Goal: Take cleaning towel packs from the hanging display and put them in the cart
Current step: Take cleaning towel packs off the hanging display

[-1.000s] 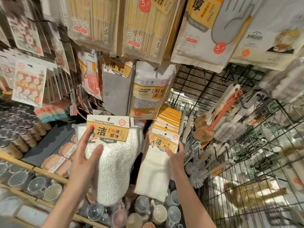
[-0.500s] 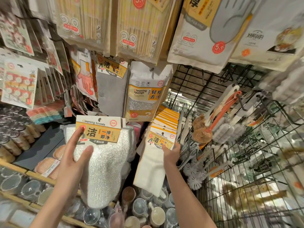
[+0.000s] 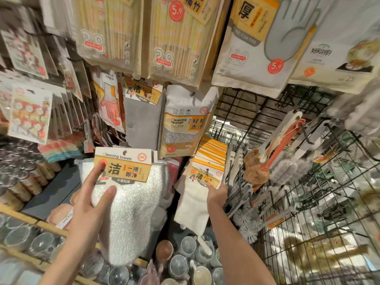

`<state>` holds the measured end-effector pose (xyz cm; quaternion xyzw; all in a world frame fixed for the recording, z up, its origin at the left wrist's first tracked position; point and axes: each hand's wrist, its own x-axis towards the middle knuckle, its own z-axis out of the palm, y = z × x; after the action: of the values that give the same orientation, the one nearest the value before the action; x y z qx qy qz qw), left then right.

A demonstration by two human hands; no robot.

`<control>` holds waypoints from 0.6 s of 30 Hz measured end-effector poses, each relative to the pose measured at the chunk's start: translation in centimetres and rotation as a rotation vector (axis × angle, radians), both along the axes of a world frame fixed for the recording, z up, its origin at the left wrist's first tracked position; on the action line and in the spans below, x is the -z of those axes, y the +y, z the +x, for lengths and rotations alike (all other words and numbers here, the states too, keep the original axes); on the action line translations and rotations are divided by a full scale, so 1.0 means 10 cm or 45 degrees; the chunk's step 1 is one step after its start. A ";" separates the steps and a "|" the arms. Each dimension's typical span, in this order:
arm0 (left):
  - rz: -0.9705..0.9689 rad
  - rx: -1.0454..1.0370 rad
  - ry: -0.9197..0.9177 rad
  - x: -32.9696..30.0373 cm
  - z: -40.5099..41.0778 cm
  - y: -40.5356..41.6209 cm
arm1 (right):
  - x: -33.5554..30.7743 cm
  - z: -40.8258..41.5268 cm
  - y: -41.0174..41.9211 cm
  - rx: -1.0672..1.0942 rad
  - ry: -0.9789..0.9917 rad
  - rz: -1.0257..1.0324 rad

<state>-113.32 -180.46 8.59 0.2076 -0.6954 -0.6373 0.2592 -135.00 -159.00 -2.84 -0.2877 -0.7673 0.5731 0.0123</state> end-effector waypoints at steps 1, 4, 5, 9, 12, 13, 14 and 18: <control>-0.009 0.006 0.001 -0.01 0.01 0.00 | 0.00 0.02 0.02 -0.005 0.004 0.013; -0.017 0.027 0.003 -0.07 0.01 0.04 | 0.01 0.07 0.04 -0.033 0.013 0.073; -0.012 0.033 0.002 -0.09 0.01 0.05 | 0.01 0.10 0.03 -0.028 0.017 0.092; -0.006 0.053 0.041 -0.16 0.02 0.10 | -0.08 0.25 0.05 0.035 0.070 0.141; -0.003 0.078 0.070 -0.20 0.02 0.15 | -0.29 0.43 0.01 -0.084 0.334 -0.026; 0.003 0.081 0.078 -0.22 0.01 0.18 | -0.41 0.47 -0.03 -0.165 0.413 -0.130; 0.006 0.087 0.089 -0.24 0.01 0.21 | -0.56 0.50 -0.07 -0.236 0.458 -0.215; 0.001 0.133 0.161 -0.35 0.00 0.34 | -1.40 0.70 -0.18 -0.735 0.557 -0.351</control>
<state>-113.36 -177.04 12.05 0.1305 -0.6873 -0.6619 0.2690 -127.99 -160.76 11.19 0.0702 -0.7115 0.6987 -0.0247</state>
